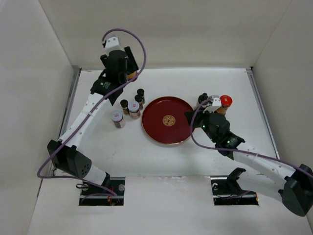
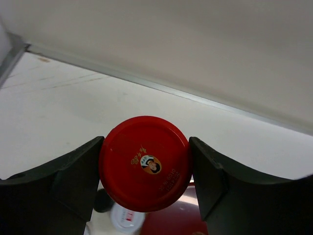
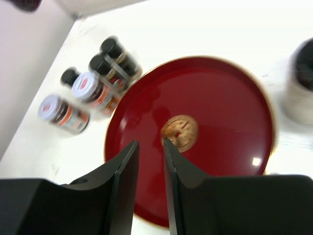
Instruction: Organize the condiment bottles
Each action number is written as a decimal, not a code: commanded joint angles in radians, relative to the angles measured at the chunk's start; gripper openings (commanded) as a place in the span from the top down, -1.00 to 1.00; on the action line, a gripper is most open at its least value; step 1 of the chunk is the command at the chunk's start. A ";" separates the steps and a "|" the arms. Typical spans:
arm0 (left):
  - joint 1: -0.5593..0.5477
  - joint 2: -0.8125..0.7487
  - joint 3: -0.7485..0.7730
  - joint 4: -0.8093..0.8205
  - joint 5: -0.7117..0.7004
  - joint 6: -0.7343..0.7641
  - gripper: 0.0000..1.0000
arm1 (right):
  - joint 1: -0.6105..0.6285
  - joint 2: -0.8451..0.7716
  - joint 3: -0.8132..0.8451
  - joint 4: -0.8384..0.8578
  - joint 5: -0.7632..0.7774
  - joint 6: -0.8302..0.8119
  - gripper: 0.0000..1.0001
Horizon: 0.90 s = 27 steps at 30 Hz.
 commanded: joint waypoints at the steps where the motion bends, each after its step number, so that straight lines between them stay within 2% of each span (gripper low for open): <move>1: -0.120 -0.043 0.060 0.117 0.018 0.001 0.35 | -0.057 -0.069 -0.027 0.047 0.047 0.045 0.34; 6: -0.267 0.044 0.066 0.169 0.047 -0.033 0.35 | -0.150 -0.130 -0.073 0.028 0.084 0.094 -0.06; 10: -0.312 0.142 0.065 0.218 0.070 -0.048 0.35 | -0.189 -0.153 -0.085 0.014 0.080 0.105 -0.30; 20: -0.292 0.345 0.083 0.316 0.150 -0.063 0.35 | -0.184 -0.149 -0.092 0.027 0.084 0.099 -0.61; 27: -0.277 0.402 0.052 0.341 0.161 -0.063 0.35 | -0.184 -0.150 -0.095 0.033 0.080 0.099 -0.66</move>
